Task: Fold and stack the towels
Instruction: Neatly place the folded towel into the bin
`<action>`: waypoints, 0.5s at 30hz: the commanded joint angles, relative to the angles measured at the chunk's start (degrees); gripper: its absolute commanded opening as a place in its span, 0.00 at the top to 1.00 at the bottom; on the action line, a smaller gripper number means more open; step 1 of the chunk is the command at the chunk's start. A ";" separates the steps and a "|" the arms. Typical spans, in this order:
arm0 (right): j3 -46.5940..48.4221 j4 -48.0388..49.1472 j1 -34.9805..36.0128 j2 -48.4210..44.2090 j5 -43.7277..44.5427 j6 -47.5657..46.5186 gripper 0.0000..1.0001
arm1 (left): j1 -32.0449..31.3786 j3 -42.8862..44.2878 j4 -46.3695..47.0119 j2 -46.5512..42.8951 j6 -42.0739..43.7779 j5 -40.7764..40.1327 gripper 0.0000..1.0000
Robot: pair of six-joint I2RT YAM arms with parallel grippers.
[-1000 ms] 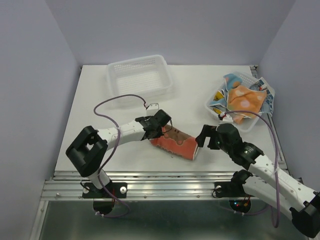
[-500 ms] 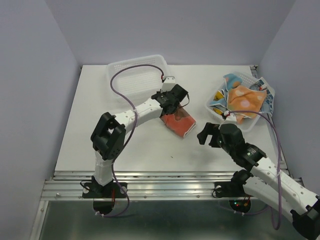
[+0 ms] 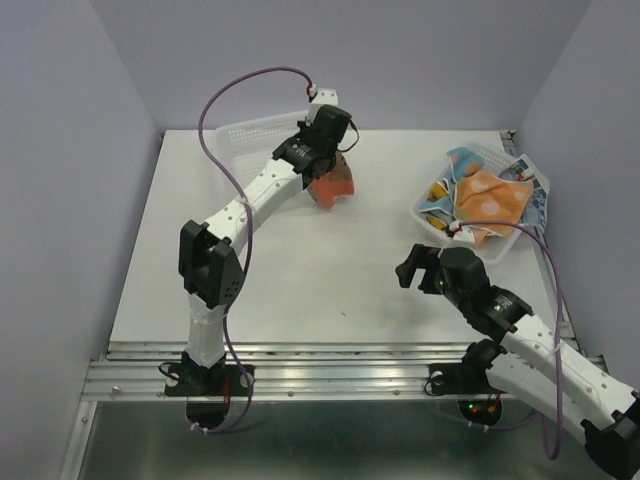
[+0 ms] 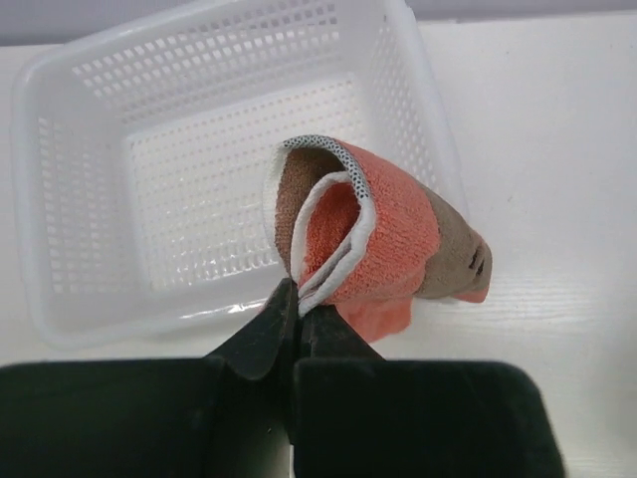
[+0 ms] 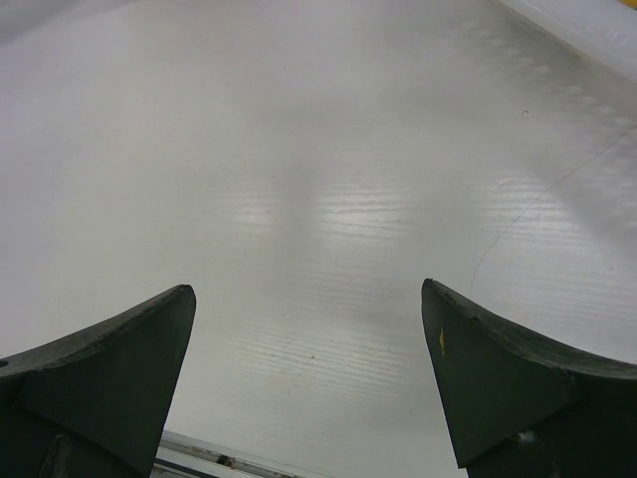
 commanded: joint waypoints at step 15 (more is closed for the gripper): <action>1.68 1.54 0.51 -0.84 4.14 -0.29 0.00 | 9.01 25.41 -1.22 9.42 8.60 15.36 1.00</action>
